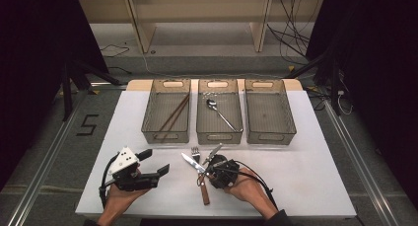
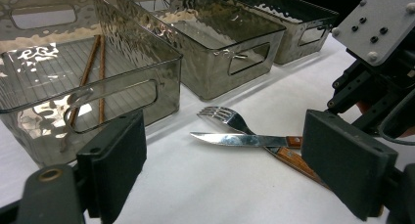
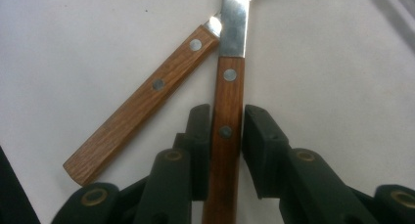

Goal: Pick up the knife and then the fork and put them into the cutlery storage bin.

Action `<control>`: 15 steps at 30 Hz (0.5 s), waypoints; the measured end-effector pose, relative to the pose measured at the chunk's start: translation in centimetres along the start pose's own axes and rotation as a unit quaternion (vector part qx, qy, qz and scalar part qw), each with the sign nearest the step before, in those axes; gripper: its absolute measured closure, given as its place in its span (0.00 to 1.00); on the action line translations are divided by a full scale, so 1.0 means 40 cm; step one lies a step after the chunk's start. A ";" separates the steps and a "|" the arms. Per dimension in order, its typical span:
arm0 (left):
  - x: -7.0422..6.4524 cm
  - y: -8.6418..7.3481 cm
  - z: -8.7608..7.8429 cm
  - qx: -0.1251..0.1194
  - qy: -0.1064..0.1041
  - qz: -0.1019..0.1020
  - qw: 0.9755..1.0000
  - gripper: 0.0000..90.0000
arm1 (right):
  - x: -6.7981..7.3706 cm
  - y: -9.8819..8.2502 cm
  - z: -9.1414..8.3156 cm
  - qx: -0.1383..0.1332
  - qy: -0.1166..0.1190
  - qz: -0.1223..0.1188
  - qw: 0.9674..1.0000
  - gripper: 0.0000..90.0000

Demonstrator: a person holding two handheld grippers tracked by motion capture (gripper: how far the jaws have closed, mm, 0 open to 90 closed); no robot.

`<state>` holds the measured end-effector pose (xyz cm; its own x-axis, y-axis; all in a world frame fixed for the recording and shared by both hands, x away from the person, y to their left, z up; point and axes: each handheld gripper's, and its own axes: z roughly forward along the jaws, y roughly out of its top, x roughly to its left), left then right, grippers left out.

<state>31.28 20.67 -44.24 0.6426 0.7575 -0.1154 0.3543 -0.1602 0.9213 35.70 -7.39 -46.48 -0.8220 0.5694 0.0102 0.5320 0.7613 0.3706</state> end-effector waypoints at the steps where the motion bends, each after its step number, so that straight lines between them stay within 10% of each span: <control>1: 0.000 0.000 0.000 0.000 0.000 0.001 1.000 0.19 | -0.001 0.001 0.000 0.001 0.000 0.001 1.000 0.83; 15: -0.001 0.001 0.001 0.000 0.000 0.002 1.000 0.18 | -0.003 0.006 0.001 0.005 -0.001 0.006 1.000 0.85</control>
<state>31.28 20.63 -44.22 0.6442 0.7567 -0.1118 0.3512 -0.1628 0.9220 35.93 -7.28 -46.43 -0.8148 0.5795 0.0134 0.5444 0.7571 0.3611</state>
